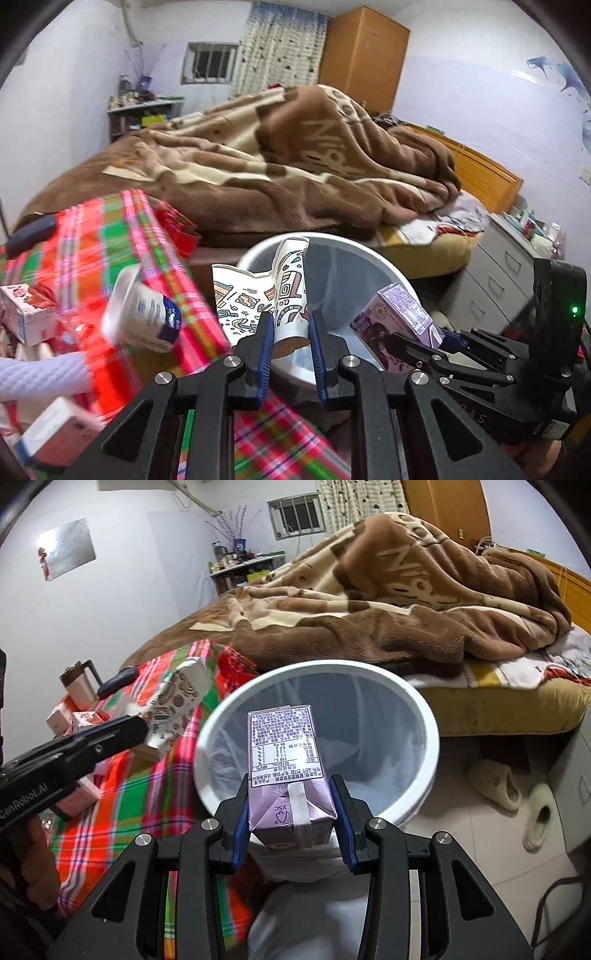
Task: Collect trash
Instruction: 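Carry the carton and paper cup to the white bin and release both, then move both open grippers back over the table toward the remaining trash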
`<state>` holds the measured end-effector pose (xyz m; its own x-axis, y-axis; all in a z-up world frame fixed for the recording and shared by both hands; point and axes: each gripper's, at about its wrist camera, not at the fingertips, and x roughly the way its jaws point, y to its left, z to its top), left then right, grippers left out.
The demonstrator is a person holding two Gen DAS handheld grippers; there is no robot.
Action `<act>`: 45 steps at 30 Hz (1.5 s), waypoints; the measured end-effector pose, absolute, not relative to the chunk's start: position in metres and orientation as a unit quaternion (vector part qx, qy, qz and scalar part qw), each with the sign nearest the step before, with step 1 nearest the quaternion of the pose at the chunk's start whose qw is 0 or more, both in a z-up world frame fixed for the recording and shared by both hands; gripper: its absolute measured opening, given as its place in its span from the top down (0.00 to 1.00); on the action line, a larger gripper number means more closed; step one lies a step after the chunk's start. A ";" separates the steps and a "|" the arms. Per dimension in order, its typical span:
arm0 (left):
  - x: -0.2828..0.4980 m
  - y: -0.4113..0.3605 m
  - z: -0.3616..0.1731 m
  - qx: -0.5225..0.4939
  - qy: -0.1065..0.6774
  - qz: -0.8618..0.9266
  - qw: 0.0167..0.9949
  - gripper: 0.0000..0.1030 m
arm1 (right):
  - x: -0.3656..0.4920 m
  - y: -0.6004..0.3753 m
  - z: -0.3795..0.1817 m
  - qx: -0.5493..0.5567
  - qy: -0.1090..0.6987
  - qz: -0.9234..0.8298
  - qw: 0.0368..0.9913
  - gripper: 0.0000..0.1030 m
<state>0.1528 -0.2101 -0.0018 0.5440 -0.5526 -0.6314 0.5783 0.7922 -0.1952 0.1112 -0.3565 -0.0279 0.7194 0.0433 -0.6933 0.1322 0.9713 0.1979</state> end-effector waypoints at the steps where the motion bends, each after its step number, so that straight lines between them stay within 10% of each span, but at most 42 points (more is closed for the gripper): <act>1: 0.155 -0.215 -0.006 0.019 0.357 -0.326 0.875 0.81 | 0.112 -0.359 -0.030 0.118 0.378 -0.027 0.918 0.61; 11: 0.171 -0.232 -0.030 0.001 0.389 -0.352 0.851 0.79 | 0.114 -0.371 -0.033 0.121 0.388 -0.037 0.913 0.61; 15: 0.171 -0.227 -0.028 -0.009 0.384 -0.352 0.853 0.61 | 0.115 -0.373 -0.032 0.124 0.384 -0.044 0.914 0.61; 45: 0.112 -0.105 -0.012 -0.032 0.366 -0.207 0.907 0.61 | 0.103 -0.302 -0.013 0.084 0.367 0.076 0.923 0.47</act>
<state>0.1125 -0.1050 -0.0124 0.6462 -0.3981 -0.6511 0.3513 0.9126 -0.2094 0.1029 -0.3018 -0.0134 0.7186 0.2032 -0.6651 -0.0793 0.9741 0.2119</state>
